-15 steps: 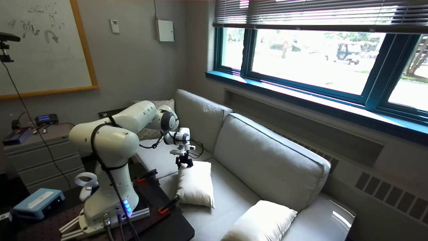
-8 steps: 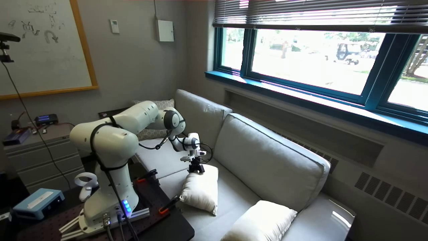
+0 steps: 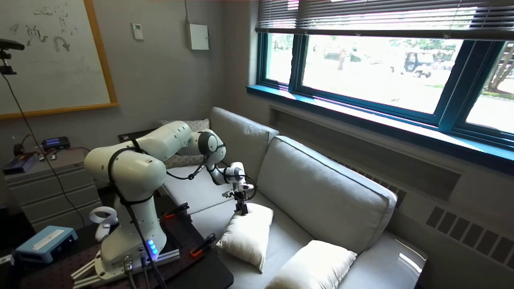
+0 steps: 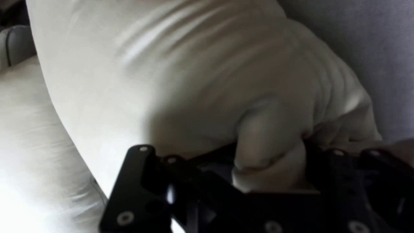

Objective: Place the two small pillows on the right side of the sofa

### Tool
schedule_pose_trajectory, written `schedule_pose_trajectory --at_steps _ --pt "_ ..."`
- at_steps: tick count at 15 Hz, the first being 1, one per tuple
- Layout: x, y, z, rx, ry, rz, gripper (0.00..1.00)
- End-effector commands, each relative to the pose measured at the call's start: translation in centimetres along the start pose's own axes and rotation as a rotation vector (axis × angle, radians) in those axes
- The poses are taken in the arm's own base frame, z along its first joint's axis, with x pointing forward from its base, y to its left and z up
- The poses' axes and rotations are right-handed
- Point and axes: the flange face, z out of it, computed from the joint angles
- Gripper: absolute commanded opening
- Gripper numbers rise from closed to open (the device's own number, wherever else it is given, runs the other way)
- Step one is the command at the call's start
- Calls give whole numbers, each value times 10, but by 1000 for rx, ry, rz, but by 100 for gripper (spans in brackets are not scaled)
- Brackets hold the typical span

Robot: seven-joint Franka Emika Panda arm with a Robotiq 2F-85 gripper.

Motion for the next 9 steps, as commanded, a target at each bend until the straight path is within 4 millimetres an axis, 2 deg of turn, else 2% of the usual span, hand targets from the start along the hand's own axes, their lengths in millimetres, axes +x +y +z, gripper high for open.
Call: schedule_pose_trajectory --at_steps 1,3,9 --pt "18 26 10 -16 30 170 6" --pt "26 43 6 20 57 261 0" --pt "39 117 12 193 171 537 0"
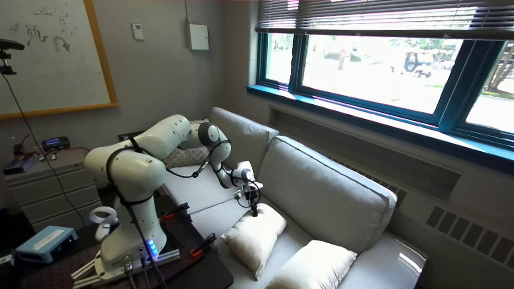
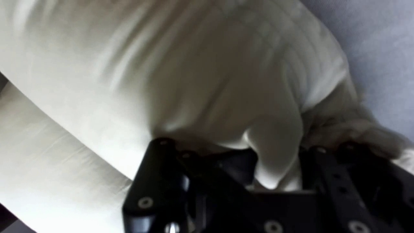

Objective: Place the two small pillows on the right side of the sofa

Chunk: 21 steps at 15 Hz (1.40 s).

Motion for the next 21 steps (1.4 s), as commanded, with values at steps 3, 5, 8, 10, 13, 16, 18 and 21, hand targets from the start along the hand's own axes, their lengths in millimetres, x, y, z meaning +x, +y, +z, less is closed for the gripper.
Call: schedule_pose_trajectory --at_steps 3,5,8,10,13,16,18,21 --pt "29 77 -7 197 92 242 0" --pt "35 98 -24 314 155 281 0" --pt "41 138 -47 451 286 305 0" --pt "39 172 -57 494 359 330 0" --pt "49 194 -80 477 389 364 0" --pt "62 215 -91 445 393 378 0" --pt "82 206 -116 524 379 349 0" --pt "109 194 -157 641 383 315 0"
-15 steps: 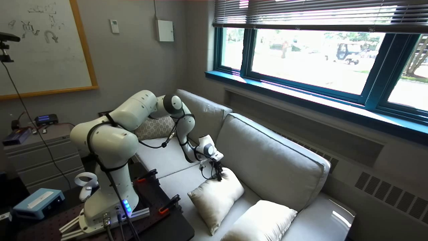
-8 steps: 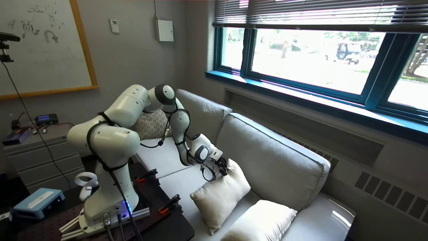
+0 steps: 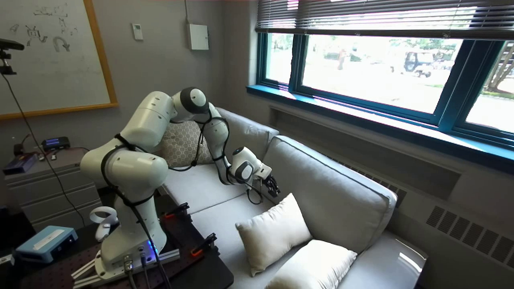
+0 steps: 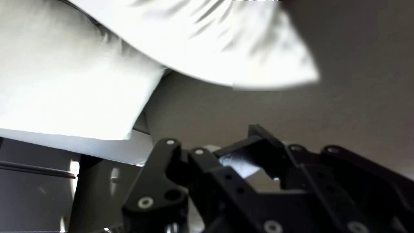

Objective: Place the two small pillows on the right side of the sofa

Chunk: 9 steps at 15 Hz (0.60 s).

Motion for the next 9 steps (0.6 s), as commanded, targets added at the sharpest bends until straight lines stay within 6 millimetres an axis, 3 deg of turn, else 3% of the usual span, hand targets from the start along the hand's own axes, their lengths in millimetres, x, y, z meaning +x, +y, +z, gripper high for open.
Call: schedule_pose_trajectory --at_steps 1,4,7,8,9 --pt "45 -41 -29 154 -41 8 0" --pt "69 -64 -43 283 -94 7 0" --pt "65 -80 -61 414 -175 -63 0" --pt "57 -82 -63 452 -209 -91 25" --pt "47 -85 -65 491 -245 -119 25"
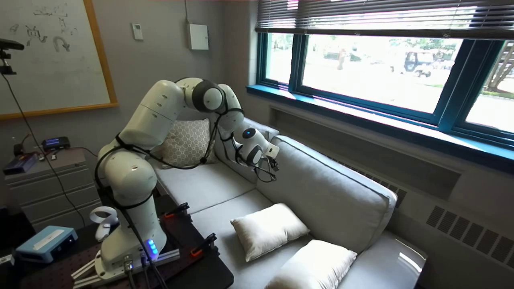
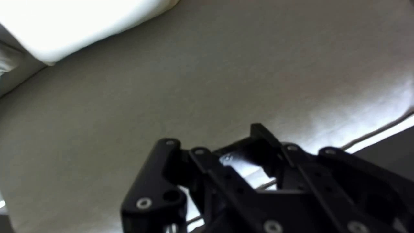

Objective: Place the two small pillows on the right side of the sofa

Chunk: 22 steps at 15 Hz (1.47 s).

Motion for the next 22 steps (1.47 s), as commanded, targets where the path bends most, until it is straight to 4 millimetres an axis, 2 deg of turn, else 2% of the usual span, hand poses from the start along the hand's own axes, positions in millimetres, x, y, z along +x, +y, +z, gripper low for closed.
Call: schedule_pose_trajectory --at_steps 1,2,4,5,6,7,8,10,11,13,18,22 --pt "-35 -16 -4 133 -130 -61 32" --pt "-16 -9 -2 73 -73 -45 14" --pt "-32 -13 -2 114 -120 -54 30" --pt "-35 -13 -1 117 -128 -56 33" --pt "-37 -14 0 119 -131 -57 58" --pt "-33 -14 -3 97 -113 -41 58" --pt "-27 -14 -4 74 -89 -37 63" --pt "-31 -21 10 34 -72 -20 79" --pt "-38 -28 23 0 -64 -29 85" --pt "-60 -36 54 -71 -97 -60 99" --pt "-143 -82 122 -258 -252 -163 100" --pt "-199 -91 169 -434 -380 -247 100"
